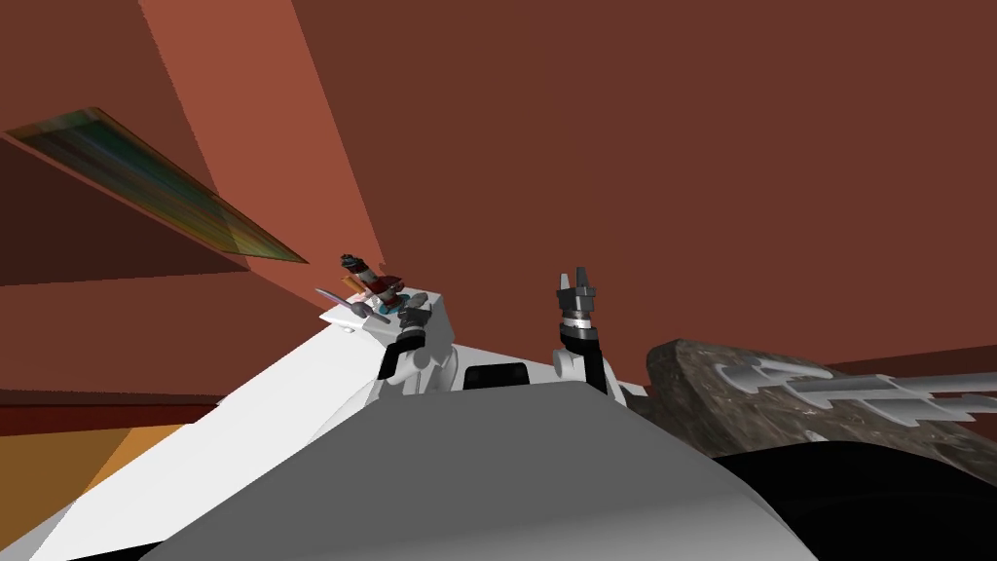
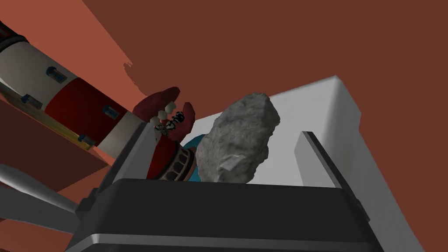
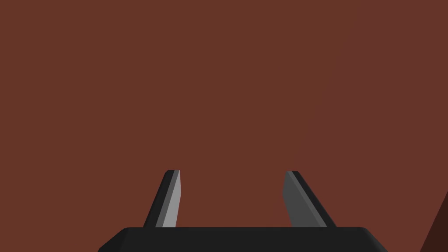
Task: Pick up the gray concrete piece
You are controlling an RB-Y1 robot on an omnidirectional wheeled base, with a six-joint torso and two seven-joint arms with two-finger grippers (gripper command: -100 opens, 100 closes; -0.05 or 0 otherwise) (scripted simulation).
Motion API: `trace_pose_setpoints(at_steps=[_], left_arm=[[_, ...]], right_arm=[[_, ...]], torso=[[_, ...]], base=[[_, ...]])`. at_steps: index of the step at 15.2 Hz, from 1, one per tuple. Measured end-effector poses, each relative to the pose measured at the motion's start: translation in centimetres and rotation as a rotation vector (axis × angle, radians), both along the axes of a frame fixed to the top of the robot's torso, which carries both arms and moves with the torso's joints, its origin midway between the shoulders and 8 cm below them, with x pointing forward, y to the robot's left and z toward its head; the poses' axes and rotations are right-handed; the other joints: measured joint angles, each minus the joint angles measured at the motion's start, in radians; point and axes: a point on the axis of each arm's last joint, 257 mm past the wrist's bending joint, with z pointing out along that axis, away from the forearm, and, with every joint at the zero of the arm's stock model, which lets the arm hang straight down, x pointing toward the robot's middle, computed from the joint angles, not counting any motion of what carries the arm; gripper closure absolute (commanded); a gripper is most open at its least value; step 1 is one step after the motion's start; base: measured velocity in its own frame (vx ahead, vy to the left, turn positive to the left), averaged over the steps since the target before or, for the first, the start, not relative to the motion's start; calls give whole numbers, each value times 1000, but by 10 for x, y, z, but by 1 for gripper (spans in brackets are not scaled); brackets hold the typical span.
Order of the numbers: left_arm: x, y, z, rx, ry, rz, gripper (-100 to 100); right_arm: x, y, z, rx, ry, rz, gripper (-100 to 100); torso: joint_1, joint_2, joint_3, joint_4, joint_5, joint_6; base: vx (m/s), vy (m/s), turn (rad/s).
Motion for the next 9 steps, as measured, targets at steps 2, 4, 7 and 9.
trace_pose_setpoints(at_steps=[2,4,7,9], left_arm=[[0,1,4,0,-3,0,100],[0,0,3,-2,0,-2,100],[0,0,2,-3,1,-3,100],[0,2,4,12,3,-8,-100]], right_arm=[[0,0,0,0,0,0,0],[0,0,0,0,0,0,0],[0,0,0,0,0,0,0],[0,0,0,0,0,0,0]], torso=[[1,-3,-2,-1,0,0],[1,0,0,1,-1,-1],[2,3,2,1,-1,-2],[2,4,3,2,-1,-2]], base=[[49,14,2],[7,-3,-18],[0,0,0],[-9,-1,-3]])
